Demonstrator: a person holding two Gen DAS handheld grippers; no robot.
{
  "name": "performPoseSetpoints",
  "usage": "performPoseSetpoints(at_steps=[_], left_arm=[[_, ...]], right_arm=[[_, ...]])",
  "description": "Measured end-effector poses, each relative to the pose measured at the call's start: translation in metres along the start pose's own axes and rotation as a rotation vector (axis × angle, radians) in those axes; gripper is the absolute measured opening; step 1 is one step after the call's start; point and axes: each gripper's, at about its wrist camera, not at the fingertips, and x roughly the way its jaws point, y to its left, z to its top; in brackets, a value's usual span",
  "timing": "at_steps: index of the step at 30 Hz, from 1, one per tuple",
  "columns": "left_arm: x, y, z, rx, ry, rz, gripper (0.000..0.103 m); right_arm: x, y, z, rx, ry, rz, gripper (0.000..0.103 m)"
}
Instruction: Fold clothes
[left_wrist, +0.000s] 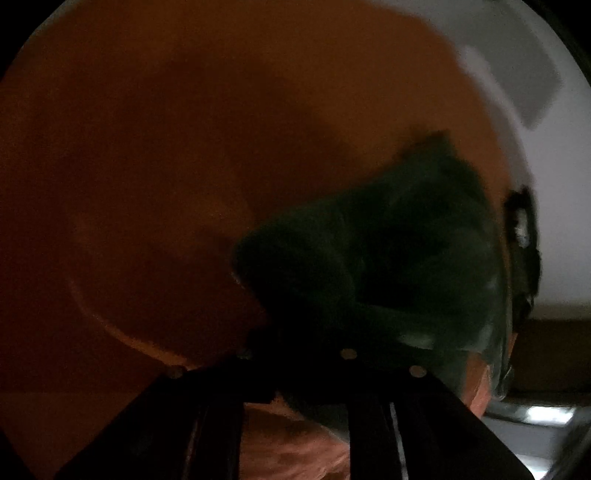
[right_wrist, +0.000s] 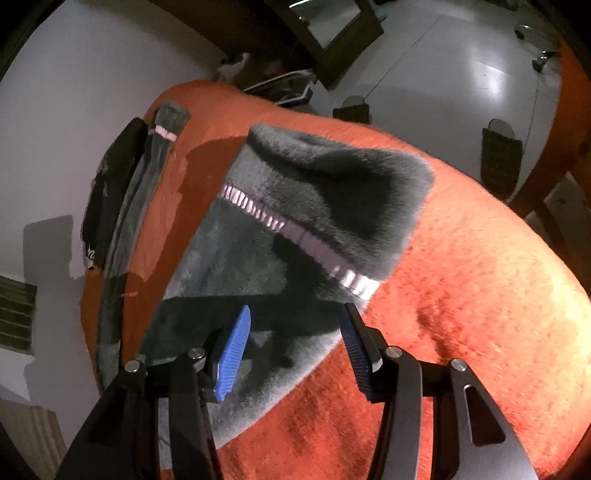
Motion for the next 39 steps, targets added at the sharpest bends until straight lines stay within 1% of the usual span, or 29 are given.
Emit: performPoseSetpoints(at_steps=[1,2,3,4,6,7,8,9,10,12,14,15,16,17,20,21,22,23,24,25,26,28,29,31,33,35,36,37,39], left_arm=[[-0.001,0.014,0.0,-0.057,0.008,-0.055,0.025],[-0.007,0.021,0.0,-0.079,-0.002,-0.086,0.027],[-0.021,0.022,-0.002,-0.082,-0.024,-0.115,0.031],[-0.034,0.017,-0.004,-0.052,-0.044,-0.102,0.035],[-0.062,0.008,-0.007,0.009,-0.098,-0.07,0.038],[-0.075,0.002,-0.007,0.042,-0.126,-0.062,0.042],[-0.091,-0.004,-0.004,0.083,-0.155,-0.06,0.044],[-0.104,-0.012,0.0,0.12,-0.182,-0.057,0.048],[-0.113,-0.021,0.011,0.159,-0.207,-0.06,0.055],[-0.12,-0.058,0.031,0.265,-0.235,-0.092,0.062],[-0.095,-0.122,0.059,0.425,-0.194,-0.115,0.063],[-0.077,-0.151,0.063,0.507,-0.174,-0.116,0.063],[-0.059,-0.18,0.067,0.585,-0.156,-0.113,0.063],[-0.039,-0.199,0.074,0.631,-0.148,-0.087,0.063],[0.039,-0.248,0.111,0.641,-0.09,0.036,0.063],[0.058,-0.251,0.119,0.609,-0.074,0.062,0.063],[0.067,-0.246,0.123,0.592,-0.066,0.08,0.063],[0.08,-0.25,0.128,0.582,-0.073,0.099,0.062],[0.092,-0.254,0.131,0.573,-0.082,0.115,0.052],[0.1,-0.263,0.131,0.579,-0.101,0.105,0.014],[0.102,-0.267,0.128,0.591,-0.115,0.084,0.01],[0.093,-0.276,0.12,0.62,-0.189,0.056,0.01],[0.085,-0.28,0.12,0.617,-0.246,0.072,0.01],[0.069,-0.283,0.136,0.535,-0.334,0.072,0.01],[0.062,-0.28,0.161,0.43,-0.355,0.043,0.01],[0.07,-0.281,0.179,0.368,-0.358,0.059,0.005],[0.073,-0.28,0.185,0.361,-0.346,0.074,0.004],[0.075,-0.279,0.187,0.368,-0.35,0.091,0.004],[0.083,-0.295,0.187,0.403,-0.391,0.126,0.004]], right_arm=[[0.0,0.007,0.003,-0.021,-0.005,-0.01,0.05],[0.0,0.014,0.006,-0.047,-0.009,-0.023,0.05],[0.0,0.027,0.012,-0.086,-0.013,-0.031,0.05],[0.0,0.045,0.019,-0.135,-0.015,-0.028,0.05],[0.002,0.081,0.032,-0.237,-0.018,-0.019,0.05],[0.005,0.103,0.037,-0.296,-0.018,-0.011,0.05],[0.008,0.125,0.04,-0.35,-0.018,-0.006,0.05],[0.012,0.144,0.041,-0.395,-0.018,0.004,0.05],[0.017,0.159,0.041,-0.42,-0.014,0.03,0.05],[0.032,0.185,0.036,-0.441,0.012,0.099,0.051],[0.057,0.211,0.026,-0.484,0.083,0.149,0.051],[0.068,0.222,0.02,-0.523,0.111,0.15,0.051],[0.079,0.234,0.015,-0.563,0.14,0.152,0.051],[0.088,0.244,0.009,-0.6,0.165,0.152,0.051],[0.107,0.265,-0.001,-0.663,0.218,0.166,0.051],[0.111,0.269,-0.003,-0.671,0.233,0.175,0.051],[0.114,0.271,-0.005,-0.671,0.245,0.184,0.051],[0.116,0.271,-0.006,-0.667,0.255,0.194,0.051],[0.118,0.271,-0.007,-0.663,0.265,0.203,0.051],[0.118,0.269,-0.008,-0.663,0.274,0.208,0.051],[0.117,0.265,-0.009,-0.666,0.279,0.202,0.051],[0.118,0.258,-0.009,-0.662,0.278,0.179,0.051],[0.117,0.252,-0.007,-0.655,0.274,0.164,0.051],[0.117,0.242,-0.002,-0.637,0.246,0.12,0.051],[0.118,0.231,0.004,-0.607,0.229,0.086,0.051],[0.121,0.226,0.008,-0.574,0.234,0.083,0.051],[0.123,0.223,0.009,-0.557,0.24,0.087,0.051],[0.123,0.223,0.009,-0.55,0.241,0.089,0.051],[0.122,0.226,0.006,-0.567,0.234,0.086,0.051]])
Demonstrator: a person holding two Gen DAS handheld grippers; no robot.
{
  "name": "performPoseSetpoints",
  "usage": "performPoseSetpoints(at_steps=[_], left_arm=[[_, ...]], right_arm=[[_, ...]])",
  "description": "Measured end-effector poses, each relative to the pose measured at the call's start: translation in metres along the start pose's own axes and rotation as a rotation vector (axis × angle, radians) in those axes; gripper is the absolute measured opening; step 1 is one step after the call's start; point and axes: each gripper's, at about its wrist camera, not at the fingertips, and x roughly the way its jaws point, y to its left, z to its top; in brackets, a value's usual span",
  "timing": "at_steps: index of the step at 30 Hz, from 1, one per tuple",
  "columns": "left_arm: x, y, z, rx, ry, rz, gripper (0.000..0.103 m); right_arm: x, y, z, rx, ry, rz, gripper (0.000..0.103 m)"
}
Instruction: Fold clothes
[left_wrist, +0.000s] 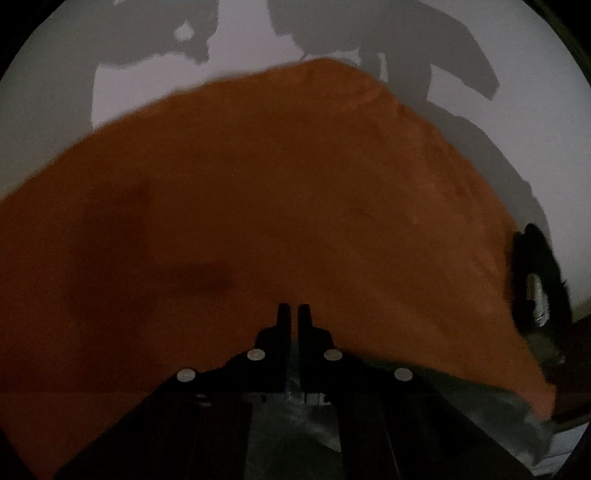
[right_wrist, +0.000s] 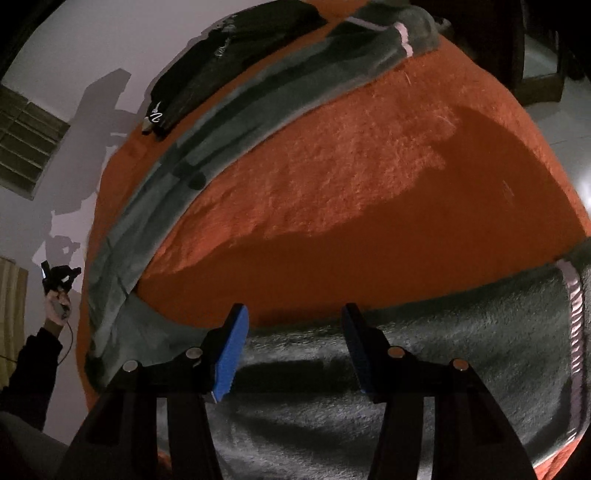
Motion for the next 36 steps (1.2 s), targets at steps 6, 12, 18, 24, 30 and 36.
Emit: performPoseSetpoints(at_steps=[6,12,18,24,30,36], left_arm=[[0.005,0.014,0.005,-0.134,0.022,-0.037,0.003],[-0.024,-0.097,-0.099,0.387,0.205,-0.177,0.052],[0.016,-0.169,-0.159,0.533,0.265,-0.014,0.053],[0.02,-0.177,-0.163,0.381,0.148,0.016,0.003],[-0.001,-0.21,-0.132,0.362,0.029,-0.01,0.003],[0.041,-0.217,-0.133,0.29,0.072,0.072,0.004]], right_arm=[[0.012,0.009,-0.007,-0.033,0.037,-0.007,0.051],[0.026,0.015,-0.017,-0.025,0.068,0.011,0.051],[0.044,0.026,-0.024,-0.018,0.099,0.043,0.051],[0.037,0.036,-0.029,-0.068,0.082,0.033,0.051],[0.03,0.013,-0.037,-0.008,0.076,0.01,0.051],[0.029,-0.002,-0.04,0.079,0.079,0.044,0.051]])
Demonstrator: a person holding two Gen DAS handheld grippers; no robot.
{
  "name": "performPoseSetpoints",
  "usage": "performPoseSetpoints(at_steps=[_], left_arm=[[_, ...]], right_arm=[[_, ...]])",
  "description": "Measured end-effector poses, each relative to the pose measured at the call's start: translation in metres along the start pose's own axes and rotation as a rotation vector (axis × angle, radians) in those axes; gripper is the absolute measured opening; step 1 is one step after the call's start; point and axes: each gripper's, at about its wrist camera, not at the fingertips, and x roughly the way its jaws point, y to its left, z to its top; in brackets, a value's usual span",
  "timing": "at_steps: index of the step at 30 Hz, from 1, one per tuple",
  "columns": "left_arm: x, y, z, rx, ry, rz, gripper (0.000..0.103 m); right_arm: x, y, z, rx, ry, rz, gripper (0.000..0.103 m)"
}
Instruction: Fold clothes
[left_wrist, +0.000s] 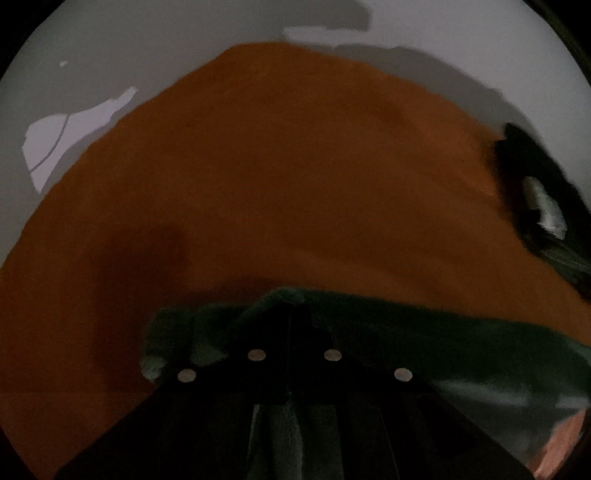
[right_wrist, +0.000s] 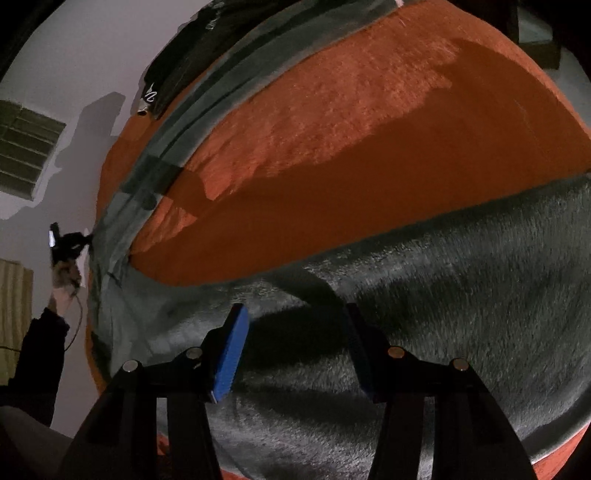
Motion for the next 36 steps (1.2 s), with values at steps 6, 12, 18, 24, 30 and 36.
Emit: performPoseSetpoints(at_steps=[6,12,18,24,30,36], left_arm=[[0.026,-0.026,-0.003,-0.001,-0.02,0.059,0.004],[-0.01,-0.011,-0.016,-0.044,0.096,-0.124,0.01],[-0.121,0.076,-0.1,-0.098,0.016,-0.179,0.061],[-0.139,0.155,-0.231,-0.21,0.17,-0.151,0.066],[-0.096,0.165,-0.335,-0.399,0.289,-0.294,0.066],[-0.09,0.128,-0.338,-0.448,0.187,-0.341,0.056]], right_arm=[[0.0,0.006,-0.003,-0.031,0.003,0.004,0.051],[-0.009,0.001,-0.009,-0.057,0.004,-0.016,0.051],[-0.058,-0.061,-0.033,0.067,-0.099,-0.121,0.052],[-0.096,-0.12,-0.072,0.265,-0.192,-0.134,0.052],[-0.1,-0.148,-0.101,0.378,-0.245,-0.073,0.052],[-0.102,-0.149,-0.107,0.406,-0.278,-0.038,0.052]])
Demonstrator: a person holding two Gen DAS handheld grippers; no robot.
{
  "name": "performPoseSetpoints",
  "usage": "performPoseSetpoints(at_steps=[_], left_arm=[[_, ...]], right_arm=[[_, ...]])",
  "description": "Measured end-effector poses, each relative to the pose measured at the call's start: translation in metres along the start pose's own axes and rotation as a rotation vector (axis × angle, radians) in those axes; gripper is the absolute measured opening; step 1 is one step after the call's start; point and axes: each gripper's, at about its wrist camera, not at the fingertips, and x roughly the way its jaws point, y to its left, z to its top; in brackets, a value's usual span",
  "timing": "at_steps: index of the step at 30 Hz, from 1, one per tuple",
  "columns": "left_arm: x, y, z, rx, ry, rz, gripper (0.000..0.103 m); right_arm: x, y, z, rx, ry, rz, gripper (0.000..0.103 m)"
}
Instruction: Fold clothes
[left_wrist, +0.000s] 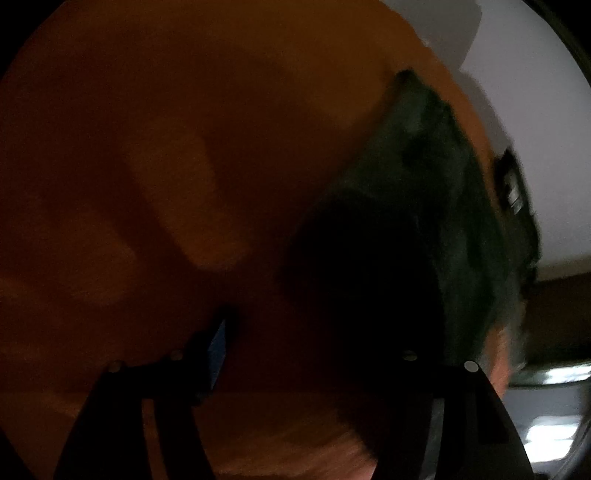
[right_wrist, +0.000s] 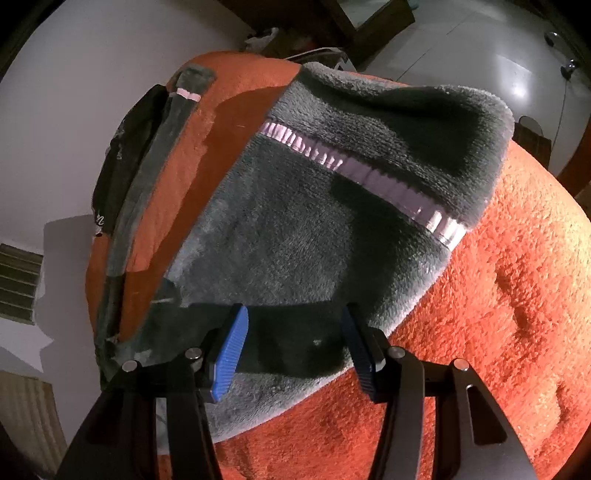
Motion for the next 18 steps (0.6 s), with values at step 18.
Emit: performPoseSetpoints(at_steps=[18], left_arm=[[-0.01,-0.015,0.026,-0.121,0.117,0.372,0.006]], right_arm=[[-0.02,-0.016,0.012,0.043,-0.047,-0.019,0.052]])
